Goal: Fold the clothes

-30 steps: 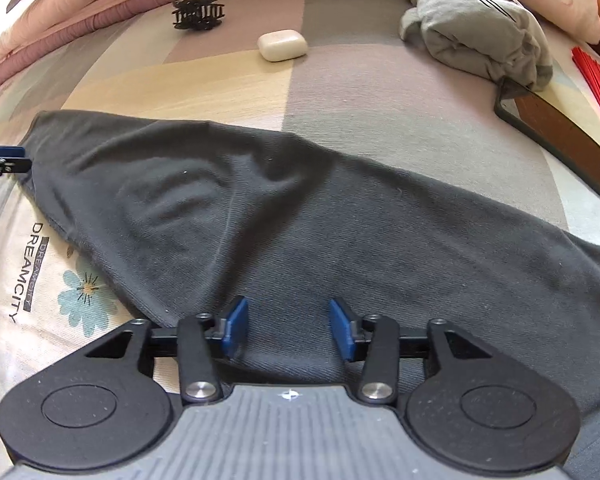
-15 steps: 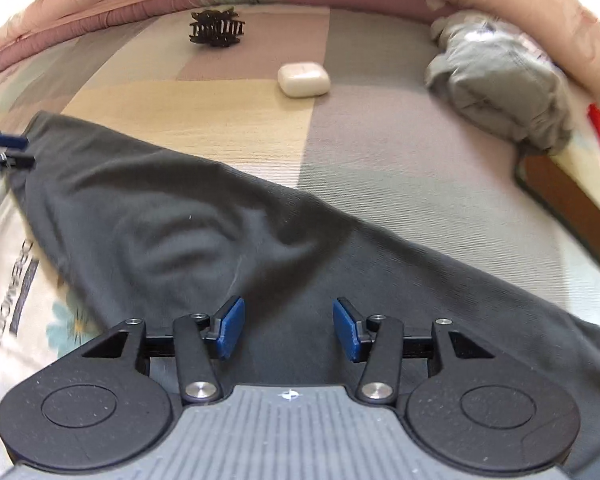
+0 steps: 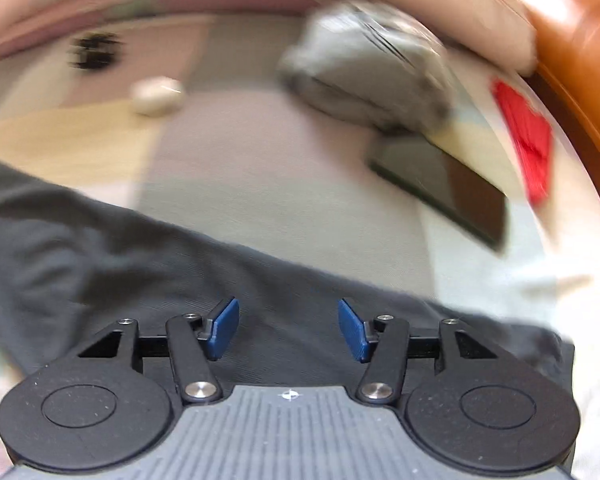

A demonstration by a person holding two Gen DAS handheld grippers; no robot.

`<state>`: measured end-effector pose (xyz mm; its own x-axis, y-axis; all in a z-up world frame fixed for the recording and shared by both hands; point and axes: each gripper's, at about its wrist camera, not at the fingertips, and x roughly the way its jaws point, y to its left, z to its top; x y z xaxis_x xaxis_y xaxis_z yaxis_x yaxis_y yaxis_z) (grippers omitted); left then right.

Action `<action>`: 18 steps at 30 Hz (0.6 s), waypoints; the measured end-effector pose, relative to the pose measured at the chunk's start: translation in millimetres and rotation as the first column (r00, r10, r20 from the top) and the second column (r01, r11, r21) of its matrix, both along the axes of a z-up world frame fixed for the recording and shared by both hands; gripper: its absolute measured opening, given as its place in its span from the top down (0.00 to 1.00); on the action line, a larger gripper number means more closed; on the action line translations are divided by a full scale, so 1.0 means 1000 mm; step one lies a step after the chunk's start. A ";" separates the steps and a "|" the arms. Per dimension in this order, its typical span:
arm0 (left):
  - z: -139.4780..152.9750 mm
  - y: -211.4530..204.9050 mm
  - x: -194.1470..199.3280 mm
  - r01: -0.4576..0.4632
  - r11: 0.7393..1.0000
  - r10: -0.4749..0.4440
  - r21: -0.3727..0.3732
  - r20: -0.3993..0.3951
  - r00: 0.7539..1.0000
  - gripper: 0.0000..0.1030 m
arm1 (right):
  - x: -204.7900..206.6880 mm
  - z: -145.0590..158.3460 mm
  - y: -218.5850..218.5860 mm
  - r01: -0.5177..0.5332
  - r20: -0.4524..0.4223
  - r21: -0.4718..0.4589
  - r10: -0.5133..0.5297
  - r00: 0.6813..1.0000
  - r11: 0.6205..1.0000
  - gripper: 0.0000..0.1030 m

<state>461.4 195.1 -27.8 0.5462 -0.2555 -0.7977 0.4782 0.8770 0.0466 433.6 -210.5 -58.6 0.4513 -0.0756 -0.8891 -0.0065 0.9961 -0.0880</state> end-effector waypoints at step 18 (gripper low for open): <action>0.005 -0.190 -0.024 0.131 0.970 -0.161 -0.205 -0.135 0.978 0.57 | -0.039 0.020 -0.161 0.108 0.085 0.233 -0.131 0.988 0.966 0.20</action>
<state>437.7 4.9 -23.0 0.3700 -0.4810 -0.7948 0.5902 0.7824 -0.1988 394.7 -371.9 -39.0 0.5381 0.0641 -0.8404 0.1114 0.9829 0.1463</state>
